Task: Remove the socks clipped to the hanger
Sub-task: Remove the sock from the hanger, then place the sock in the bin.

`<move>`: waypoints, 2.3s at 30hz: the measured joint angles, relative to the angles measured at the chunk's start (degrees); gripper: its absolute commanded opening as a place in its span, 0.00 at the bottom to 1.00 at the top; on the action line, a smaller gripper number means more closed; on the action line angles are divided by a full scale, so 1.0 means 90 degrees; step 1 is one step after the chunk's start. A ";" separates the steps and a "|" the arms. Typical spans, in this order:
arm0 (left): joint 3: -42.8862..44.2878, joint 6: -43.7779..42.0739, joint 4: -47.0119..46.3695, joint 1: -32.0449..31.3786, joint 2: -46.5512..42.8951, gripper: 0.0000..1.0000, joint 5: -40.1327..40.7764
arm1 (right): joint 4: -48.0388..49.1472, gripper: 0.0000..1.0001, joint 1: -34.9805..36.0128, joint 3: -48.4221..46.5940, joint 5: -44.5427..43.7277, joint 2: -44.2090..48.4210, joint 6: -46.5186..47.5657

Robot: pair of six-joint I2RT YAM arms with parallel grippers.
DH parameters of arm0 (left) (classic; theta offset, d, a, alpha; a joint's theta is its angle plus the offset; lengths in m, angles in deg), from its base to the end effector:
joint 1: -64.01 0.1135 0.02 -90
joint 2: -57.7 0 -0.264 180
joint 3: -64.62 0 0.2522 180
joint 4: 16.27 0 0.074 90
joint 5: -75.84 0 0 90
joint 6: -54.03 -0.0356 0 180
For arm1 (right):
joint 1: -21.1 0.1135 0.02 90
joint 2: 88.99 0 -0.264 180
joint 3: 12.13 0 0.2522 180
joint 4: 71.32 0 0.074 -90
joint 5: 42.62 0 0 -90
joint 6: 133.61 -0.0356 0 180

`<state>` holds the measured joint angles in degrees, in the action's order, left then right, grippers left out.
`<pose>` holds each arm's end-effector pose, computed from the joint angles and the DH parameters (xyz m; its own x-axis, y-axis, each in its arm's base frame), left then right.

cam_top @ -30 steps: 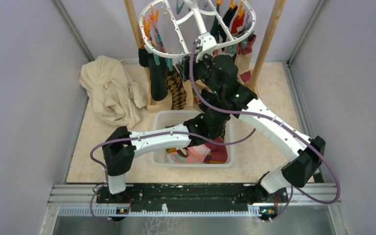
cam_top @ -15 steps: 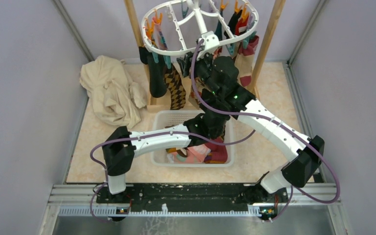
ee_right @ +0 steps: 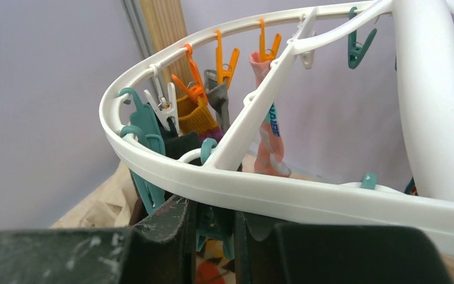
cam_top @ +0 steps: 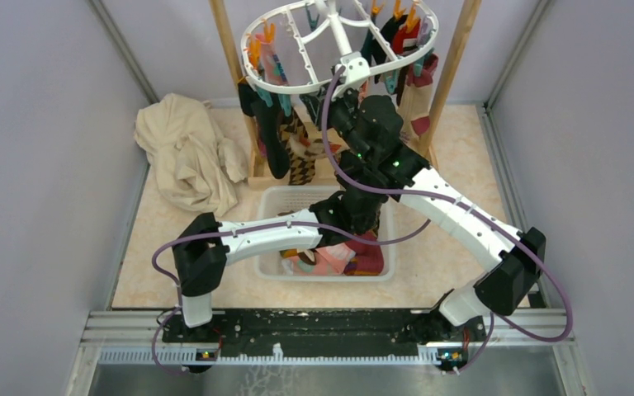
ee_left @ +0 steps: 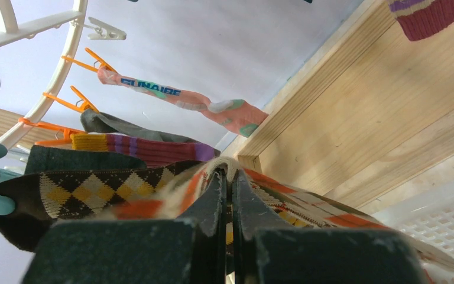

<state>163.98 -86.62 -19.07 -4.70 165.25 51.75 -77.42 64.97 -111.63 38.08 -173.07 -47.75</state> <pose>0.1891 -0.3957 0.3210 0.0173 0.8250 -0.5649 0.0583 0.5632 0.8242 0.2517 0.2340 0.4608 0.0754 0.1713 -0.9823 -0.5759 0.8117 0.0973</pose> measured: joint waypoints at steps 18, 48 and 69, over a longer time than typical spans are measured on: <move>-0.0002 -0.0002 0.0163 -0.0005 0.0000 0.00 0.0024 | -0.0206 0.73 -0.0019 0.0321 -0.0192 0.0204 -0.0172; 0.1110 0.3735 0.5544 -0.0500 -0.1496 0.00 -0.1275 | -0.2829 0.85 -0.0022 0.1127 -0.1649 0.3932 -0.1107; -0.1297 0.7259 0.6526 -0.0160 -0.3536 0.00 -0.3189 | -0.3900 0.85 -0.0022 0.1161 -0.1977 0.4005 -0.1307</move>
<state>152.31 -21.29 39.66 -6.14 133.43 23.05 -112.52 64.78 -101.18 20.29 -137.02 -59.51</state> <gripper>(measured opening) 0.016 0.850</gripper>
